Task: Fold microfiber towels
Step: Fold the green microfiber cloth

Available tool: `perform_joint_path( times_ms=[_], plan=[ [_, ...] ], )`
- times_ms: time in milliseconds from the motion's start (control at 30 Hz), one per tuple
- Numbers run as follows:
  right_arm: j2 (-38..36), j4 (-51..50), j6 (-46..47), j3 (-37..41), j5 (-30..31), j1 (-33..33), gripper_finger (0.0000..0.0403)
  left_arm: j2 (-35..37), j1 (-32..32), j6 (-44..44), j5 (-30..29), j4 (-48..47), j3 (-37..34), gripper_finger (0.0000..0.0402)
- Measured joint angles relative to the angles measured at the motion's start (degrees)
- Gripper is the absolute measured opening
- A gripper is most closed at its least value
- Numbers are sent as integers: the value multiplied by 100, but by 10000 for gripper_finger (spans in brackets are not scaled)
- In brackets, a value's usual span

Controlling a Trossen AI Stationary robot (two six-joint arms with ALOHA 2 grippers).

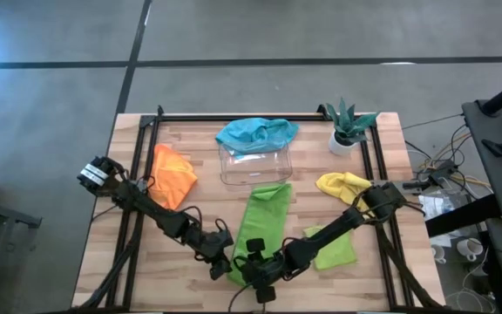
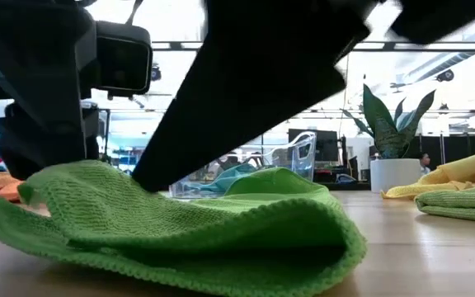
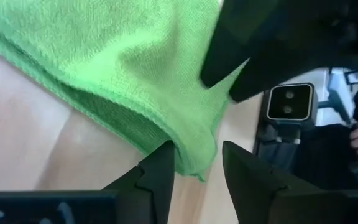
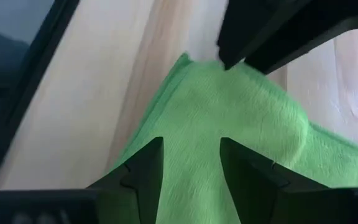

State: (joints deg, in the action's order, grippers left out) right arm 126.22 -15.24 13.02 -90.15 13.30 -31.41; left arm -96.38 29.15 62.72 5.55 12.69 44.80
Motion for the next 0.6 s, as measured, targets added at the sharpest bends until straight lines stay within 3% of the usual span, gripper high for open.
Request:
perform_joint_path(
  times_ms=[133,300,600],
  plan=[
    [-190,-360,4,2,12,-102,162,0,7,-258,-31,-7,0,89],
    [-249,-435,105,9,21,-161,173,0,12,-306,-139,47,7,11],
    [-243,-361,428,174,0,-229,176,-129,225,146,488,358,14,2]
  ],
)
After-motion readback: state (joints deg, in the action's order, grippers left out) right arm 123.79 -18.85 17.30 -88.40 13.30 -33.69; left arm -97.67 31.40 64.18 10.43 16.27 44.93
